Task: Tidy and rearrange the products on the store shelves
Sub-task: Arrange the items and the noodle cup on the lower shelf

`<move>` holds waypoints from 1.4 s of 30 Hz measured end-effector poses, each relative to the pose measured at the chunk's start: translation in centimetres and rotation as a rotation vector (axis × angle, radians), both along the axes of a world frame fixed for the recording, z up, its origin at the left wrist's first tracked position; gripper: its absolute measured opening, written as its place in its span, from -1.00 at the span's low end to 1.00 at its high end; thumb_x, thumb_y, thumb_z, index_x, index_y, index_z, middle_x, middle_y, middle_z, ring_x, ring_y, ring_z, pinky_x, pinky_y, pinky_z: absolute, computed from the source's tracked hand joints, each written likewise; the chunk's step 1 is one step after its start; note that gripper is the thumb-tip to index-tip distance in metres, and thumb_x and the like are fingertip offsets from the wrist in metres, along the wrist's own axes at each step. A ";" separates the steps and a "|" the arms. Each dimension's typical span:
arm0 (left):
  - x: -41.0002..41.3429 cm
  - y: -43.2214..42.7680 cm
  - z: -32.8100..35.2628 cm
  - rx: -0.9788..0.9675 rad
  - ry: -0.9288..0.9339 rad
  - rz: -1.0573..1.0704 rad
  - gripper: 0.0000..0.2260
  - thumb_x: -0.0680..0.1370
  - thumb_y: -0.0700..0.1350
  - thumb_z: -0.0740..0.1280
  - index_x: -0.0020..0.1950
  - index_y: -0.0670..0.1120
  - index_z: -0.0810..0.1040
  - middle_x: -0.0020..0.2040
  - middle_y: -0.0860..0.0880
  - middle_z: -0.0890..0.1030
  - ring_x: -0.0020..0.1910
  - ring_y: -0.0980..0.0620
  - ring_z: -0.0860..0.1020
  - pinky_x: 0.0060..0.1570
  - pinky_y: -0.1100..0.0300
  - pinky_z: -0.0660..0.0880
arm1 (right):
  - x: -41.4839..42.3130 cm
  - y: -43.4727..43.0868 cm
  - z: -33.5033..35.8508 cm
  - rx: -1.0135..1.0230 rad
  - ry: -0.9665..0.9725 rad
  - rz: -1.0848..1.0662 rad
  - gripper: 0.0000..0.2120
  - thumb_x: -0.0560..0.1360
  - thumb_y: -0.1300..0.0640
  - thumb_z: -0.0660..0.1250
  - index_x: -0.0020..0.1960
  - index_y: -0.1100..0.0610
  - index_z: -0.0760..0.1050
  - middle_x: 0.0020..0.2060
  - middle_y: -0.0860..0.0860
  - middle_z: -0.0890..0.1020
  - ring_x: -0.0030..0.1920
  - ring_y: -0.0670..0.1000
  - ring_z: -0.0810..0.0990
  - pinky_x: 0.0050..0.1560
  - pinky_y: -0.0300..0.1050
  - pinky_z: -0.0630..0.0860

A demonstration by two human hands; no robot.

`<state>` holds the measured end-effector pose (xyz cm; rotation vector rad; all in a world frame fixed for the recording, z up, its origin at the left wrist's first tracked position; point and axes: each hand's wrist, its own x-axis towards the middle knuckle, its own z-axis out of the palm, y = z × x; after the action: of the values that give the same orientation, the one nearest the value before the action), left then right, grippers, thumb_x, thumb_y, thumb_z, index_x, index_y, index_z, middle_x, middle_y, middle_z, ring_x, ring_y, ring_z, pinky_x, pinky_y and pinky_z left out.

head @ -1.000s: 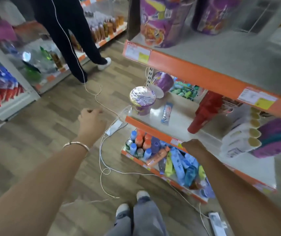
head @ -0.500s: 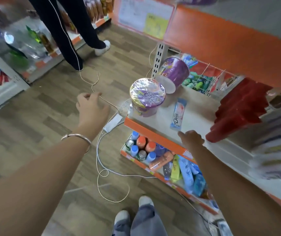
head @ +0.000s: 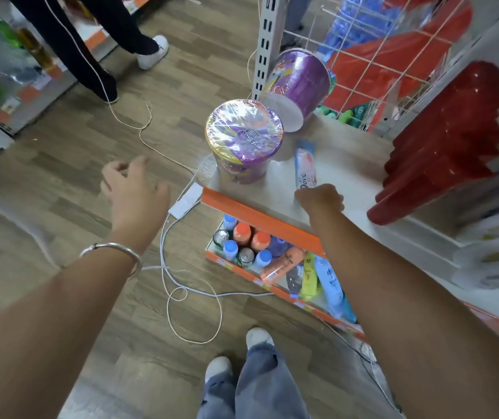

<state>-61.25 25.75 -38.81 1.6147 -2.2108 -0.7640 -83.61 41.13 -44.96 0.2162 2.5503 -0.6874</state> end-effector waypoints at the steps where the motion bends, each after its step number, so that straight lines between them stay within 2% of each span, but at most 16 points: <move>1: 0.2 -0.1 0.0 -0.004 -0.003 -0.006 -0.57 0.47 -0.20 0.22 0.35 -0.03 0.37 0.35 -0.20 0.20 0.28 -0.25 0.22 0.37 -0.03 0.21 | 0.0 0.0 0.0 -0.019 -0.006 -0.006 -0.43 0.37 0.06 0.40 0.29 0.23 0.32 0.25 0.19 0.42 0.23 0.19 0.46 0.21 0.00 0.46; 4: 0.9 -0.4 0.4 -0.004 -0.012 -0.011 -0.56 0.47 -0.20 0.22 0.35 -0.01 0.37 0.35 -0.20 0.21 0.28 -0.23 0.22 0.36 -0.06 0.24 | -0.1 0.4 0.1 -0.102 -0.044 -0.060 -0.40 0.37 0.17 0.41 0.30 0.30 0.22 0.26 0.21 0.42 0.23 0.21 0.48 0.21 0.02 0.49; 6: 1.2 -0.6 1.0 -0.008 -0.012 -0.005 -0.55 0.47 -0.21 0.22 0.36 -0.01 0.36 0.35 -0.19 0.21 0.27 -0.22 0.22 0.35 -0.07 0.25 | 0.2 1.0 0.4 -0.137 -0.066 -0.079 -0.42 0.41 0.23 0.36 0.33 0.35 0.21 0.26 0.21 0.46 0.23 0.19 0.50 0.16 -0.05 0.48; 9: 1.8 -0.9 1.7 -0.023 -0.010 0.001 -0.54 0.45 -0.23 0.20 0.35 -0.03 0.37 0.34 -0.20 0.21 0.27 -0.23 0.22 0.35 -0.06 0.22 | 1.1 1.9 0.7 -0.139 -0.013 0.044 -0.63 0.45 0.20 0.31 0.22 0.32 0.45 0.13 0.22 0.59 0.12 0.21 0.57 -0.10 -0.15 0.41; 13: 2.7 -0.9 2.8 -0.027 -0.025 0.003 -0.55 0.46 -0.22 0.20 0.36 -0.04 0.36 0.35 -0.20 0.20 0.29 -0.23 0.21 0.36 -0.08 0.22 | 3.1 3.2 1.9 -0.214 0.090 0.082 -0.68 0.51 0.12 0.23 0.18 0.27 0.49 0.05 0.22 0.62 0.08 0.22 0.57 -0.10 -0.11 0.39; 18: 4.1 -0.9 5.3 -0.044 -0.025 -0.001 -0.54 0.48 -0.20 0.23 0.38 -0.05 0.32 0.36 -0.19 0.18 0.30 -0.23 0.20 0.36 -0.13 0.22 | 4.8 6.9 5.0 -0.260 0.131 0.082 -0.83 0.52 0.07 0.26 -0.11 0.17 0.50 -0.31 0.08 0.51 -0.21 0.10 0.49 -0.28 -0.17 0.31; 20: 4.6 -0.9 6.9 -0.065 -0.005 -0.008 -0.55 0.48 -0.19 0.24 0.38 -0.06 0.32 0.35 -0.20 0.18 0.29 -0.24 0.20 0.35 -0.14 0.23 | 5.2 8.9 6.6 -0.274 0.158 0.125 -0.81 0.51 0.08 0.30 -0.23 0.15 0.47 -0.46 0.01 0.42 -0.29 0.08 0.45 -0.32 -0.16 0.29; 22: 5.1 -1.0 8.4 -0.099 0.017 0.004 -0.56 0.48 -0.18 0.26 0.36 -0.07 0.34 0.34 -0.23 0.19 0.28 -0.27 0.21 0.34 -0.12 0.22 | 5.4 10.8 8.3 -0.288 0.192 0.128 -0.71 0.49 0.10 0.34 -0.37 0.13 0.39 -0.52 0.01 0.38 -0.37 0.07 0.41 -0.34 -0.14 0.27; 25: 6.3 -0.3 10.6 -0.145 0.063 0.041 -0.58 0.46 -0.09 0.27 0.31 -0.05 0.36 0.34 -0.27 0.21 0.28 -0.28 0.23 0.36 -0.10 0.19 | 6.0 14.4 10.5 -0.294 0.211 0.119 -0.73 0.45 0.09 0.39 -0.33 0.24 0.48 -0.45 0.09 0.45 -0.34 0.03 0.42 -0.31 -0.12 0.28; 26: 6.9 0.3 11.6 -0.125 0.077 0.056 -0.57 0.45 -0.07 0.27 0.32 -0.04 0.35 0.35 -0.27 0.21 0.29 -0.27 0.23 0.36 -0.12 0.20 | 6.3 15.6 11.3 -0.294 0.216 0.124 -0.71 0.44 0.10 0.41 -0.36 0.24 0.47 -0.48 0.07 0.42 -0.33 0.02 0.41 -0.32 -0.11 0.26; 29: 8.9 2.1 13.4 -0.062 0.088 0.088 -0.51 0.41 0.02 0.24 0.34 0.02 0.32 0.38 -0.25 0.20 0.33 -0.27 0.22 0.35 -0.20 0.24 | 7.3 19.5 14.1 -0.255 0.234 0.150 -0.55 0.44 0.10 0.42 -0.49 0.11 0.24 -0.57 -0.02 0.28 -0.35 0.02 0.36 -0.34 -0.11 0.19; 32: 9.5 4.7 15.8 -0.028 0.076 0.133 -0.51 0.43 0.01 0.25 0.37 0.06 0.34 0.38 -0.24 0.24 0.34 -0.29 0.25 0.33 -0.18 0.25 | 7.9 23.4 17.4 -0.289 0.205 0.150 -0.57 0.45 0.10 0.40 -0.49 0.09 0.26 -0.56 -0.02 0.30 -0.41 0.01 0.33 -0.33 -0.12 0.21; 34: 8.0 7.7 18.0 -0.046 0.110 0.095 -0.53 0.46 -0.07 0.30 0.37 -0.06 0.39 0.38 -0.27 0.25 0.35 -0.30 0.25 0.34 -0.16 0.24 | 8.2 25.9 19.5 -0.371 0.177 0.146 -0.64 0.46 0.14 0.40 -0.44 0.11 0.34 -0.55 -0.01 0.30 -0.46 -0.05 0.27 -0.39 -0.13 0.18; 36: 5.5 11.7 20.1 -0.125 0.124 -0.030 -0.54 0.48 -0.04 0.26 0.35 -0.15 0.39 0.37 -0.31 0.30 0.37 -0.30 0.24 0.36 -0.14 0.20 | 8.2 28.5 21.4 -0.473 0.177 0.139 -0.74 0.46 0.20 0.39 -0.36 0.17 0.41 -0.52 0.00 0.29 -0.44 -0.06 0.24 -0.40 -0.14 0.14; 39: 1.5 17.7 22.6 -0.196 0.103 -0.145 -0.55 0.51 -0.05 0.24 0.41 0.04 0.32 0.40 -0.22 0.29 0.40 -0.21 0.19 0.36 -0.11 0.17 | 7.6 32.9 23.9 -0.527 0.206 0.158 -0.81 0.47 0.20 0.38 -0.21 0.34 0.55 -0.44 0.06 0.35 -0.36 -0.02 0.29 -0.34 -0.14 0.16; 42: -1.5 23.8 24.0 -0.188 0.162 -0.263 -0.53 0.47 0.01 0.23 0.39 0.08 0.33 0.36 -0.19 0.33 0.30 -0.26 0.34 0.29 -0.11 0.29 | 7.0 38.3 26.0 -0.522 0.245 0.169 -0.81 0.48 0.16 0.37 -0.22 0.28 0.53 -0.43 0.06 0.35 -0.30 0.02 0.31 -0.24 -0.14 0.21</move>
<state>-62.79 49.51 -14.85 1.1478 -2.3235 -0.7007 -76.65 79.44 -18.94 -0.2711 2.4636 -1.3406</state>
